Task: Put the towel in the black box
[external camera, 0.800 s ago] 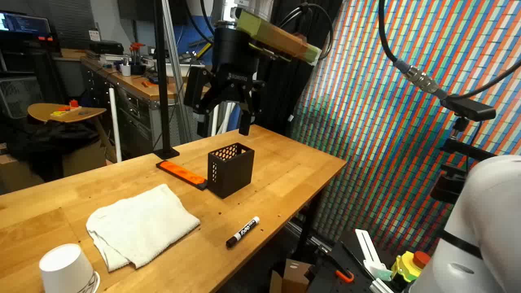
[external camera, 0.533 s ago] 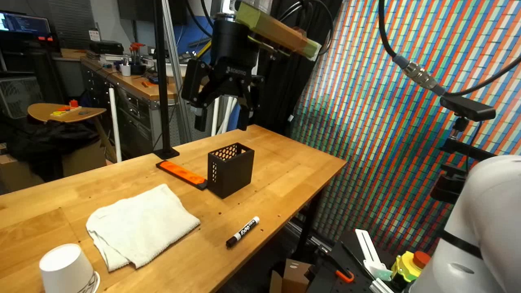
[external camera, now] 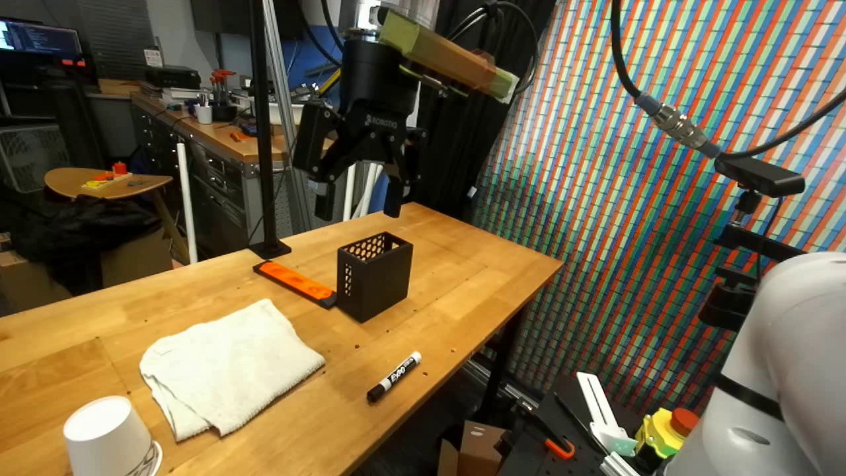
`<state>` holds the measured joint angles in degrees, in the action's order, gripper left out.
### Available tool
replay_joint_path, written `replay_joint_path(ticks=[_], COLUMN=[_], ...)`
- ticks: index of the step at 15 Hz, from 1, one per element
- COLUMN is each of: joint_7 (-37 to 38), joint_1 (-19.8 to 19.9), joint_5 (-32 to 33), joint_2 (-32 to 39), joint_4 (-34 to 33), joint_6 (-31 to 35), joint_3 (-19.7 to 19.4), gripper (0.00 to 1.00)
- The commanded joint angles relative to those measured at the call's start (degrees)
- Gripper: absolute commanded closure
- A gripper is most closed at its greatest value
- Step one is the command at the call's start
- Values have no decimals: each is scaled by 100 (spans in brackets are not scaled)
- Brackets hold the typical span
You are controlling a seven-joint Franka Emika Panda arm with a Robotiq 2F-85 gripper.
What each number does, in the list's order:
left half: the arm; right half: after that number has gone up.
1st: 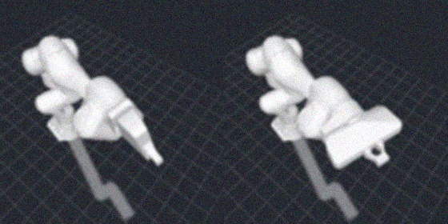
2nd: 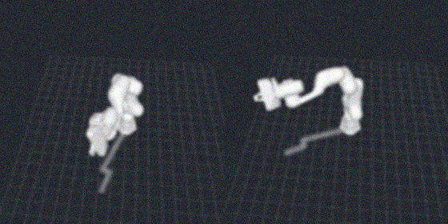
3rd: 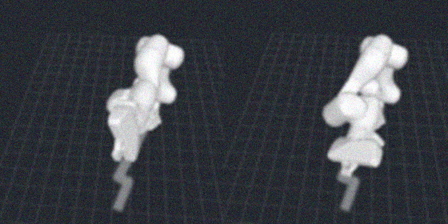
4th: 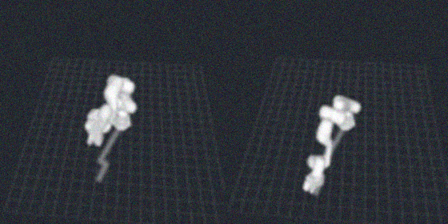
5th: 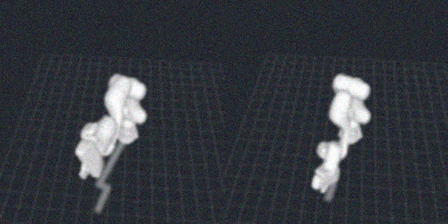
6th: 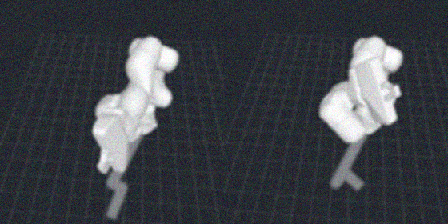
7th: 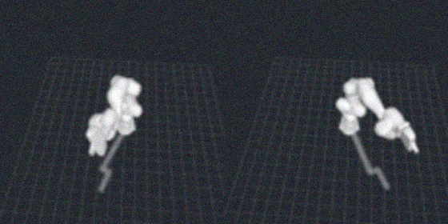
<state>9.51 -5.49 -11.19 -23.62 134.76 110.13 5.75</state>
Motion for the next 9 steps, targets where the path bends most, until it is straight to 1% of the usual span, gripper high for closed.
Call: replay_joint_path(ticks=[1,6,9], joint_7=[57,72,27], joint_1=[-102,-293,-360], joint_5=[186,852,1333], joint_2=[284,967,1494], joint_4=[-259,-785,-1158], joint_6=[135,584,938], joint_3=[297,807,948], gripper=[0,0,0])
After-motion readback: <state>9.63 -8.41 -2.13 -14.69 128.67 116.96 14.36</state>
